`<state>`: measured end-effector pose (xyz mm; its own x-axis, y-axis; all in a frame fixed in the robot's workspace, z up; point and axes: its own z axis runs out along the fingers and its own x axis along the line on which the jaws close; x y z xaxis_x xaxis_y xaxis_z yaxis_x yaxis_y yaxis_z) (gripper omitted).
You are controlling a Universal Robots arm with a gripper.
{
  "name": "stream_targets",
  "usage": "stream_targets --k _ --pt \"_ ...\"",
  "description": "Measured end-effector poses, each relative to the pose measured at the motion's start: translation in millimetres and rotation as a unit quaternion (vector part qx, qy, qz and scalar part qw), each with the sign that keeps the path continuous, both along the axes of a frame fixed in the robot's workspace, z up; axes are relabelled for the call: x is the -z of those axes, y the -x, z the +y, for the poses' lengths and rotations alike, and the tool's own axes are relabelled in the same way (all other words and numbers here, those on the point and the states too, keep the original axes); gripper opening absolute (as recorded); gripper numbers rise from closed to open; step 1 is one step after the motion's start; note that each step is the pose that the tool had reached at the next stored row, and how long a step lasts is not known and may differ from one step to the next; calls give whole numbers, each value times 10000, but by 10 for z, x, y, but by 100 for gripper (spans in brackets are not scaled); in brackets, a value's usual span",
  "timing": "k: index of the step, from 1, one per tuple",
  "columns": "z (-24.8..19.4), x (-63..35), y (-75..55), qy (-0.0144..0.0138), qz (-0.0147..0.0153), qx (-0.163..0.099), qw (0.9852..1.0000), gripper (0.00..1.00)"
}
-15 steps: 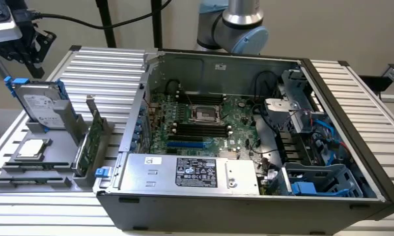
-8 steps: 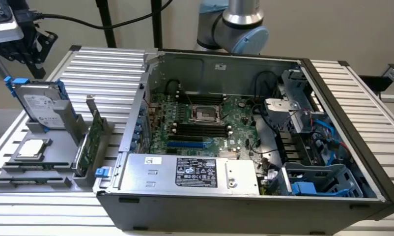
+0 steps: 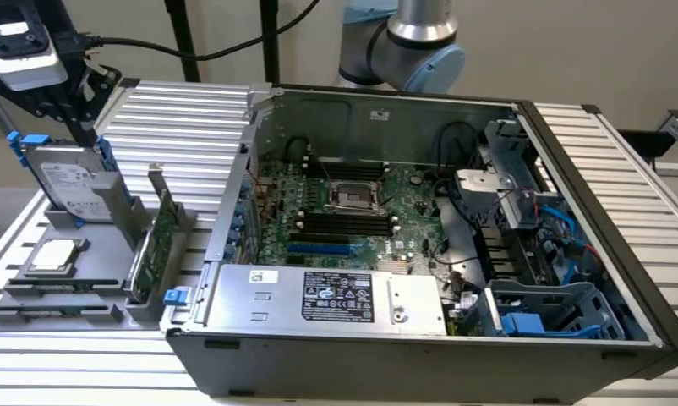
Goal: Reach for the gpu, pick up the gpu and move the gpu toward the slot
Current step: 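Reach for the gpu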
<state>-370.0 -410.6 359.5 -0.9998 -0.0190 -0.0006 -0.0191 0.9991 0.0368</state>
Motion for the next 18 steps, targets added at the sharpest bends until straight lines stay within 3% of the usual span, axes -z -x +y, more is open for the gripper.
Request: stream_targets --k 14,18 --pt "-442 137 -314 0 1 -1 10000 11" --pt "-535 172 -433 1 2 0 10000 11"
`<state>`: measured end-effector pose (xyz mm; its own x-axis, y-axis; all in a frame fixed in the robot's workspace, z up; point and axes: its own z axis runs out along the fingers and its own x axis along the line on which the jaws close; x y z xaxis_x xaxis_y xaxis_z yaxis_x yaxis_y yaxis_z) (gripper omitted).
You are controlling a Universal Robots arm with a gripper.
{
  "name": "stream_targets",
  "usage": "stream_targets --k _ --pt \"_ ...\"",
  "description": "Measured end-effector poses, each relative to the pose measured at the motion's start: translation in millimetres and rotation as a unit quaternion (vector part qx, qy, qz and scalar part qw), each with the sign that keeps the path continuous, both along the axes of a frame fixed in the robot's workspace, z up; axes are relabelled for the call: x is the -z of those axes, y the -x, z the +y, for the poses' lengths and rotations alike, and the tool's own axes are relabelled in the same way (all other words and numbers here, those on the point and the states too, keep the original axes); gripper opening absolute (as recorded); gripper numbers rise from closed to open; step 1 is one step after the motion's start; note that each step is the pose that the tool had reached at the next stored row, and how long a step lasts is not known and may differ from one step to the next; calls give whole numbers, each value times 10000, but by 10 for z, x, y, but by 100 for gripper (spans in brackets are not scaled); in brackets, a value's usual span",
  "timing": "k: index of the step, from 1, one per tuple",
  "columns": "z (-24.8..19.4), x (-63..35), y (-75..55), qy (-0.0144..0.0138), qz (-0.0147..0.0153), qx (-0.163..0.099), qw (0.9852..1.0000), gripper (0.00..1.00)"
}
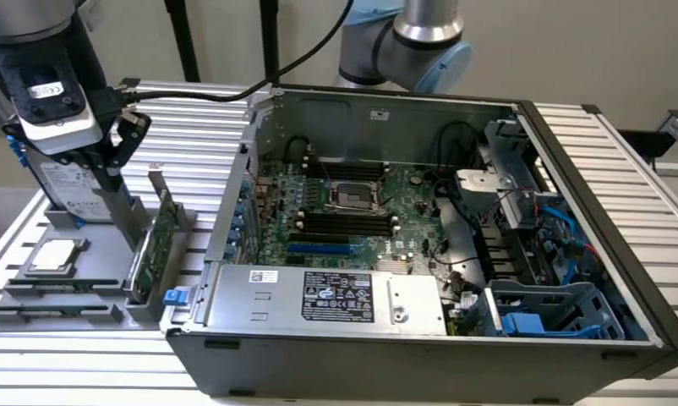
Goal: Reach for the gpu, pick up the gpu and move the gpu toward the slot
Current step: 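Reach for the gpu, then pick up the gpu and move the gpu toward the slot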
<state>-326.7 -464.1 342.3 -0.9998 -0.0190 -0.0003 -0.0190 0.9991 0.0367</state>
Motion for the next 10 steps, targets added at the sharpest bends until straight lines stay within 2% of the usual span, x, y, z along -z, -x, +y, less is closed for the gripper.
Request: stream_targets --k 2,10 --pt "-14 7 -39 -1 -1 -1 10000 11" --pt "-14 7 -40 -2 -1 -1 10000 11"
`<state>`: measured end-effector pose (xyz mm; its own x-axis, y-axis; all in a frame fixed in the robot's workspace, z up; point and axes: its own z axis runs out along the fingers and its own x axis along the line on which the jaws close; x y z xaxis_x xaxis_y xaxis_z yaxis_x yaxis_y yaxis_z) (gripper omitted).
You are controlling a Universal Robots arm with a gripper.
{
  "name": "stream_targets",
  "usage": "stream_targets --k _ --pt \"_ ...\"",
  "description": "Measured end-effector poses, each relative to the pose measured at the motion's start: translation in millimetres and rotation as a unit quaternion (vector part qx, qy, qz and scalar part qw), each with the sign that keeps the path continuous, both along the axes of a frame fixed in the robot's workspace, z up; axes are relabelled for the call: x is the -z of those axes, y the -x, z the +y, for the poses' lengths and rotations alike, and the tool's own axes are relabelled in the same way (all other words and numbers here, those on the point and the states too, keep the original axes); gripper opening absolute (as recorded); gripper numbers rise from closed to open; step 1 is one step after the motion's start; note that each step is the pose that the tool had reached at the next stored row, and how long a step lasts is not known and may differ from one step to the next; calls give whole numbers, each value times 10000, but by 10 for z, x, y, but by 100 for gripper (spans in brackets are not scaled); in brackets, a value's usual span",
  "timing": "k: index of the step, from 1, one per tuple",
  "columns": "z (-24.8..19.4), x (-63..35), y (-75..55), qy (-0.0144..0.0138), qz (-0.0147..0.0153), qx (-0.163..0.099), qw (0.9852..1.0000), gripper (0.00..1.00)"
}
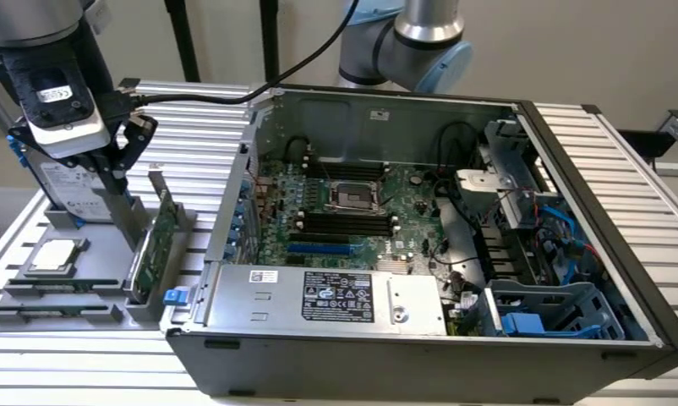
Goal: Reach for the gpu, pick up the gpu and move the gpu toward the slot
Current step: 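Pick up the gpu and move the gpu toward the slot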
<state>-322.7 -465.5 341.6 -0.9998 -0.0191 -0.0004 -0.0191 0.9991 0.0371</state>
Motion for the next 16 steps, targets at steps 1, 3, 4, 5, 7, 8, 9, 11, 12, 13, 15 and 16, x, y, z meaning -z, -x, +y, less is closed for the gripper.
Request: stream_targets --k 1,3,4,5,7,8,9,11,12,13,15,16 --pt "0 0 0 0 0 0 10000 11" --pt "0 0 0 0 0 0 10000 11" --pt "0 0 0 0 0 0 10000 11" --pt "0 0 0 0 0 0 10000 11" --pt "0 0 0 0 0 0 10000 11" --pt "0 0 0 0 0 0 10000 11" --pt "0 0 0 0 0 0 10000 12" --pt "0 0 0 0 0 0 10000 24" --pt "0 0 0 0 0 0 10000 30" --pt "0 0 0 0 0 0 10000 30" --pt "0 0 0 0 0 0 10000 36" --pt "0 0 0 0 0 0 10000 42"
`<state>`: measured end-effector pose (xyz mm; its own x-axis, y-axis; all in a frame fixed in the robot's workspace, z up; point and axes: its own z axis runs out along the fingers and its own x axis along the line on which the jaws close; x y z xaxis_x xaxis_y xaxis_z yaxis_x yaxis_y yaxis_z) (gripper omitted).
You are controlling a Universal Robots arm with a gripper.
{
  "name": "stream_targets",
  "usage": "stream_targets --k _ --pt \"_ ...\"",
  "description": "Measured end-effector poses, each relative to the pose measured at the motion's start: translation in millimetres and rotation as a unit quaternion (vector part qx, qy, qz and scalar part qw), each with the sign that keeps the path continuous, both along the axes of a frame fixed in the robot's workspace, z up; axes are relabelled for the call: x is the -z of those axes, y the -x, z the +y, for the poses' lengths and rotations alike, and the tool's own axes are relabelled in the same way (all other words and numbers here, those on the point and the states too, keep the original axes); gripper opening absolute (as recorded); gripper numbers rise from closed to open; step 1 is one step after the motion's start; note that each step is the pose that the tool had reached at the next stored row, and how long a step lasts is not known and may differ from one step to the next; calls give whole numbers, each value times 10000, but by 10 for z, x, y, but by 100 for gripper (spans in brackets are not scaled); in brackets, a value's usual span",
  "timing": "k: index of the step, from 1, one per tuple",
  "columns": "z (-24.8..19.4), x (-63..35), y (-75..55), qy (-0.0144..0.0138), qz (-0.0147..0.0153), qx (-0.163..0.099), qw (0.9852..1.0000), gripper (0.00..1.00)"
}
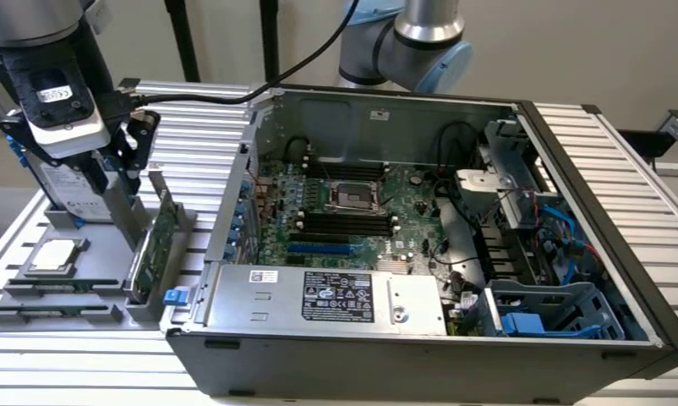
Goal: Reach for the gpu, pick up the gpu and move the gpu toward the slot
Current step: 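Pick up the gpu and move the gpu toward the slot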
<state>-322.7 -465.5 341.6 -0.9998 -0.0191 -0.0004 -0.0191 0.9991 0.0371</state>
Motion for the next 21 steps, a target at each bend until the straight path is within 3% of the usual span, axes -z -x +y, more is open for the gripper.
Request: stream_targets --k 8,21 --pt "0 110 0 0 -26 0 10000 42" --pt "0 347 0 0 -27 0 10000 42"
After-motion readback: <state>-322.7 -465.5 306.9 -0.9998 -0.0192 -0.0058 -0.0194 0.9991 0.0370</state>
